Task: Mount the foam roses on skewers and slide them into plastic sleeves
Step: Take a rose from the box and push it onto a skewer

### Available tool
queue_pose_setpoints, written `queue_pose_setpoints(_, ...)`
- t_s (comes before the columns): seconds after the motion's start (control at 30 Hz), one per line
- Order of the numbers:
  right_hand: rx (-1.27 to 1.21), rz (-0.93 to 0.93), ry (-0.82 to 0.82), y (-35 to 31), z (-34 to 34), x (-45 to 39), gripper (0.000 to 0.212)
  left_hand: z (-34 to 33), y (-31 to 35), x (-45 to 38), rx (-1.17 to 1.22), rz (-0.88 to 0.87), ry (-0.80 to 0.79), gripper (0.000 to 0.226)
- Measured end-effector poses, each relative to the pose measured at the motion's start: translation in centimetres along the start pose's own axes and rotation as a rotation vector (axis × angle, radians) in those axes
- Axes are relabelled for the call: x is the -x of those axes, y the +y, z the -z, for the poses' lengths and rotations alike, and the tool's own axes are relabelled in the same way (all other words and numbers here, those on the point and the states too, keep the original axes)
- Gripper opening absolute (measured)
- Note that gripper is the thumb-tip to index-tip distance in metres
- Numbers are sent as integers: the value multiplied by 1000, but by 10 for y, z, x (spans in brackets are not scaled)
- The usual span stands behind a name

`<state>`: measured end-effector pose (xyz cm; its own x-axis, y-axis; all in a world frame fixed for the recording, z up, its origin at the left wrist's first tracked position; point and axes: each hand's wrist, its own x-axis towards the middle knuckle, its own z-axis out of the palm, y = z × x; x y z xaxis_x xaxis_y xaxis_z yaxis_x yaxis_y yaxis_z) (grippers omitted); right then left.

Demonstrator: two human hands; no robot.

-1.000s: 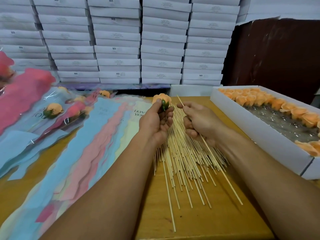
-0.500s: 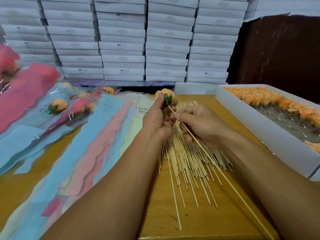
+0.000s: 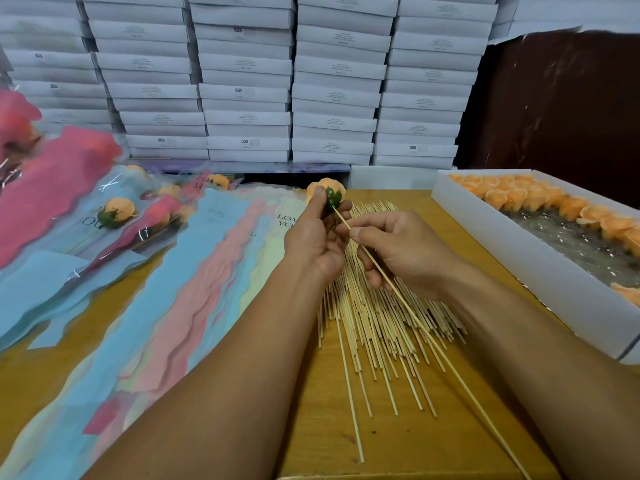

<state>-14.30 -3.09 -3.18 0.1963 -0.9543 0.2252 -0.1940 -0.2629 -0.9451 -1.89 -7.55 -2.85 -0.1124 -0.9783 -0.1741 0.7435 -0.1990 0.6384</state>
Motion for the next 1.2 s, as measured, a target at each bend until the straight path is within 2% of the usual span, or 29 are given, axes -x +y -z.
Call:
queue_pose_setpoints(0.5, 15, -22, 7, -4, -1, 2, 22, 1, 0, 2, -1, -8, -2, 28)
queue_pose_setpoints(0.83, 27, -38, 18, -4, -2, 2, 22, 1, 1, 3, 11, -10, -2, 38)
queue_pose_setpoints(1.2, 37, -42, 13, -4, -2, 3, 23, 2, 0, 2, 21, 4, 8, 35)
